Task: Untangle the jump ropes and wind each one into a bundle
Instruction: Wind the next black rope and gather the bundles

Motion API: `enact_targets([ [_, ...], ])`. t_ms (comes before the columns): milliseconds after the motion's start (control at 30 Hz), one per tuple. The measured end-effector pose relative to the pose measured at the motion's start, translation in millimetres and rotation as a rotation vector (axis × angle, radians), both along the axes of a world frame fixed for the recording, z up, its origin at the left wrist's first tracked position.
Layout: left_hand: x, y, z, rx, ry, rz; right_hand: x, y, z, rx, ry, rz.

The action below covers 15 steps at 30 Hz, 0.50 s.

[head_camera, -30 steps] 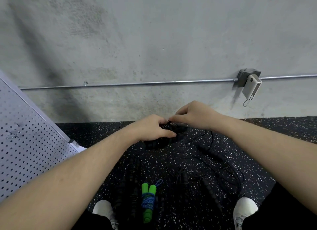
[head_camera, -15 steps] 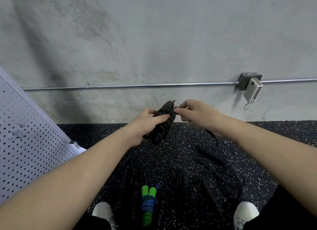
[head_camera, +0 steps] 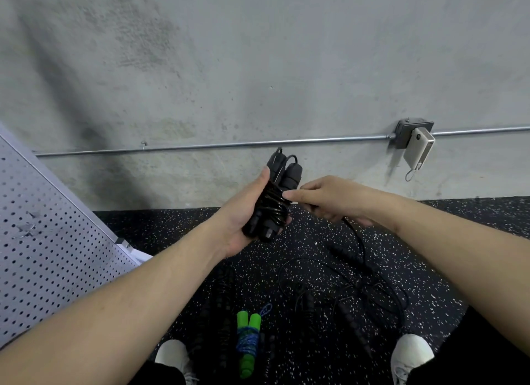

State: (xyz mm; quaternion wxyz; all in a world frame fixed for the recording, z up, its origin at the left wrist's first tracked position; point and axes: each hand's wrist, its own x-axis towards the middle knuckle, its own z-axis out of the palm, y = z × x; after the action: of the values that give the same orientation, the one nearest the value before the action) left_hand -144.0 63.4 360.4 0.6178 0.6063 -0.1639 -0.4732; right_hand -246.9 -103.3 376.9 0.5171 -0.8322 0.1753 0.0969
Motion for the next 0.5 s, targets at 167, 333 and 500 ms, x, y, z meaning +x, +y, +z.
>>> enact_targets([
  [167, 1.8, 2.7, 3.4, -0.010, -0.026, 0.092, -1.5, -4.0, -6.4, 0.059, -0.104, 0.003],
  [333, 17.4, 11.5, 9.7, -0.080, 0.065, 0.198, -5.1, -16.4, -11.0, 0.097, -0.098, 0.046],
  [500, 14.7, 12.8, 12.8, -0.114, 0.119, 0.188, -8.6, -24.7, -13.8, 0.001, -0.116, 0.009],
])
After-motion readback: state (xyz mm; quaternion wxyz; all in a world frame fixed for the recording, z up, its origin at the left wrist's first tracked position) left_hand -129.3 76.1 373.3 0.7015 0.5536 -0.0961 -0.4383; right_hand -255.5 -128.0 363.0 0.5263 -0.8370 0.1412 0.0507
